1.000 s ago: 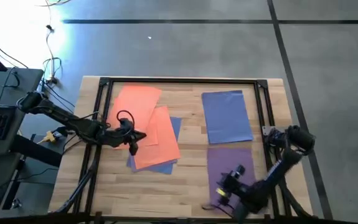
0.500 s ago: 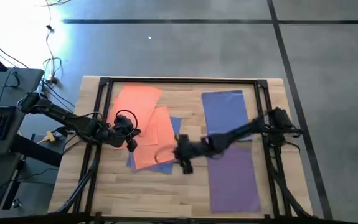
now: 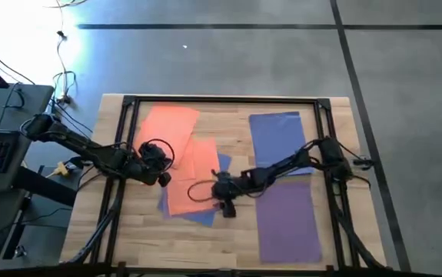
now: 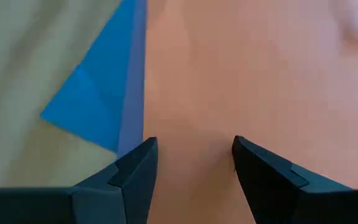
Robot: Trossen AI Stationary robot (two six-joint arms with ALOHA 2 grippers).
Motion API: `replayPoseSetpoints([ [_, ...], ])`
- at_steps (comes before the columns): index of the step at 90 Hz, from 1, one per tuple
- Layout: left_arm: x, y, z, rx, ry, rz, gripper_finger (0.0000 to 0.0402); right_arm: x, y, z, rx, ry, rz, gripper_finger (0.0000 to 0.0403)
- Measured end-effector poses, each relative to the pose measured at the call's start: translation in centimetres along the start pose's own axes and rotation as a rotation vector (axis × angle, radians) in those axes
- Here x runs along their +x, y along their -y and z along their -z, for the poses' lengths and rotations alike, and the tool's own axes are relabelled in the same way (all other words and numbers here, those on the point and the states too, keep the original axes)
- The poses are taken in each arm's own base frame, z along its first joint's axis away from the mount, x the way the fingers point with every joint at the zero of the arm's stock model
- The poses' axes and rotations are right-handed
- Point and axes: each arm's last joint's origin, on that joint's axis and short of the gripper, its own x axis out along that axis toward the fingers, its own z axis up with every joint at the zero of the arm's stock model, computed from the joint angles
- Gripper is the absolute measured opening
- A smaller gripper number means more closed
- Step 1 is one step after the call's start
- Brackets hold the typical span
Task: Organize paper
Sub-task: Stack the orange paper on top of the orange paper
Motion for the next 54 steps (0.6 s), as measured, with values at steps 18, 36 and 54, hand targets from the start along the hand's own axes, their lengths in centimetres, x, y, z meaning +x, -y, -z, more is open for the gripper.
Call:
replayPoseSetpoints([
  [18, 0.5, 0.3, 0.3, 0.005, -0.011, -0.028, 0.0, 0.2, -5.5, 1.2, 0.035, -0.03, -0.087, 0.0195],
  [36, 1.0, 0.8, 0.9, 0.007, -0.054, -0.029, 0.0, -0.1, -9.1, 1.7, -0.035, 0.052, -0.066, 0.0194],
  [54, 0.9, 1.4, 1.0, -0.021, -0.044, 0.004, 0.0, -3.4, -10.9, -0.8, -0.171, 0.161, 0.003, 0.0194],
])
